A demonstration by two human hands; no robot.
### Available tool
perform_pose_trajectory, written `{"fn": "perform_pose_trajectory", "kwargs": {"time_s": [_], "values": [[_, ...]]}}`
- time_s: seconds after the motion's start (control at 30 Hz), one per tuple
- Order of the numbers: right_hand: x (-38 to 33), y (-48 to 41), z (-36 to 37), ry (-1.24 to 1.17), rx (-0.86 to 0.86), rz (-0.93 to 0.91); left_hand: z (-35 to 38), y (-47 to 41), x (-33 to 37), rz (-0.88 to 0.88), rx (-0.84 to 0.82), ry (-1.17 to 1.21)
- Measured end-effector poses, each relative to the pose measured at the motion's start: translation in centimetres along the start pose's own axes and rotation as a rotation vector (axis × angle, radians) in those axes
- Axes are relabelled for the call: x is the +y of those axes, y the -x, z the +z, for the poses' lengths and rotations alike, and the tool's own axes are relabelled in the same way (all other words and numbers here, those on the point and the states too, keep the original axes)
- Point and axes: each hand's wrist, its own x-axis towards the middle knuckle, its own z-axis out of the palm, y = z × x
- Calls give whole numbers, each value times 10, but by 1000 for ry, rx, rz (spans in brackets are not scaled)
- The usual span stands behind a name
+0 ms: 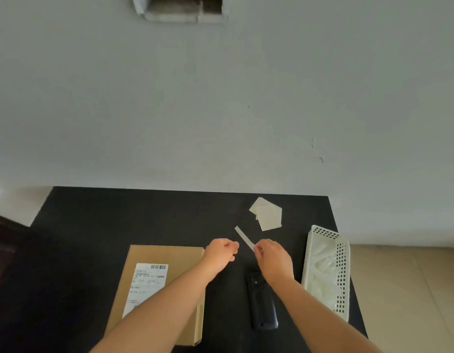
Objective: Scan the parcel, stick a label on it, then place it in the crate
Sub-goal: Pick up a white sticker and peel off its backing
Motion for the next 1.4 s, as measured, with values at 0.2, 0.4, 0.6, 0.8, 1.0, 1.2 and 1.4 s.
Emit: {"fn": "perform_pose_trajectory", "kwargs": {"time_s": [0.2, 0.4, 0.6, 0.8, 1.0, 1.2, 1.4], "values": [[-42, 44, -6, 21, 37, -283, -34, 45, 0, -115, 60, 247], [-96, 85, -7, -234, 54, -73, -73, 84, -19, -36, 91, 409], [-154, 131, -13, -946, -86, 291, -121, 133, -61, 73, 28, 630], [-198, 175, -11, -1101, -90, 177, -157, 163, -93, 134, -16, 613], [-215, 187, -16, -1177, -62, 163, -182, 183, -98, 209, -40, 630], [-214, 187, -34, -1214, -137, 53, -195, 200, -88, 267, -62, 626], [-211, 183, -51, -1261, -246, -73, -198, 212, -77, 336, -65, 602]]}}
